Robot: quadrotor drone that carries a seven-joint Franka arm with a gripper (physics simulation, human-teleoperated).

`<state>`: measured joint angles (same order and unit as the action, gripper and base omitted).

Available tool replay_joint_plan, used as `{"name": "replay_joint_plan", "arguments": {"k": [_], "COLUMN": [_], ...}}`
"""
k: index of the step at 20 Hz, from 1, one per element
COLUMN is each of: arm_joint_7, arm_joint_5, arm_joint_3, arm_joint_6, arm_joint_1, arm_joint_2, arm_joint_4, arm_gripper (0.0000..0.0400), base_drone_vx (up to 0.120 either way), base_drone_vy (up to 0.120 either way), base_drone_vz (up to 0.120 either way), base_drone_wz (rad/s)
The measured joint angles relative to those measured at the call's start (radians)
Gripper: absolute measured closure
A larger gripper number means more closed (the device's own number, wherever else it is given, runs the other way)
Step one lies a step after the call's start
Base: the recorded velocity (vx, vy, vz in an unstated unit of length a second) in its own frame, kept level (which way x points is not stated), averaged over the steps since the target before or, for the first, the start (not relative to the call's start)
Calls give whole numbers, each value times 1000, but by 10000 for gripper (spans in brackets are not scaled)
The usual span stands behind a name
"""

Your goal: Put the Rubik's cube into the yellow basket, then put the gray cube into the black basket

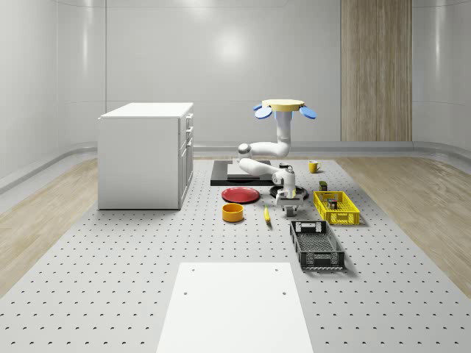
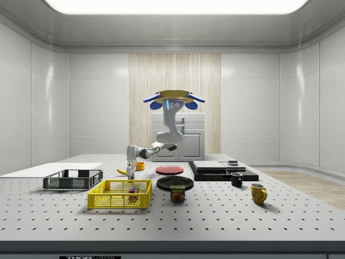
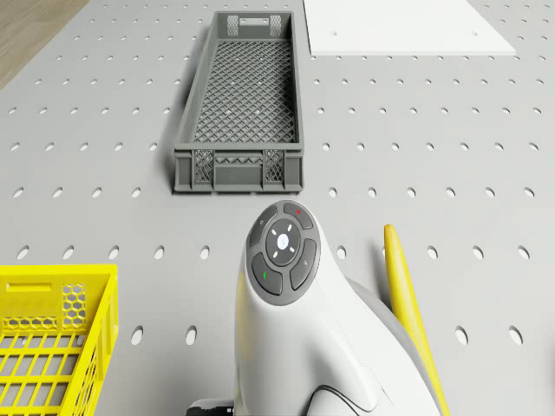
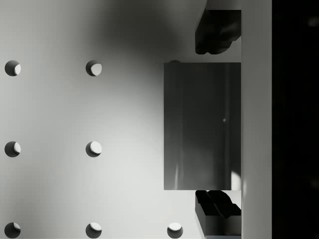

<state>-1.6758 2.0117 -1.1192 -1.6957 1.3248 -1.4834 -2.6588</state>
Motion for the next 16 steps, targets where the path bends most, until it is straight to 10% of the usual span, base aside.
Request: {"name": "replay_joint_plan", "arguments": {"k": [6, 16], "arm_joint_7": [1, 3], "arm_joint_5": [2, 4], "arm_joint_3": [0, 1], "arm_joint_6": [3, 7], "arm_joint_1": [0, -2], "arm_joint_2": [4, 8], "arm_joint_4": [1, 1], "arm_gripper": [116, 147], "base_drone_vx": [0, 0], "base_drone_vy": [0, 0], "base_drone_vz": [0, 0], "base_drone_wz": [0, 0]}}
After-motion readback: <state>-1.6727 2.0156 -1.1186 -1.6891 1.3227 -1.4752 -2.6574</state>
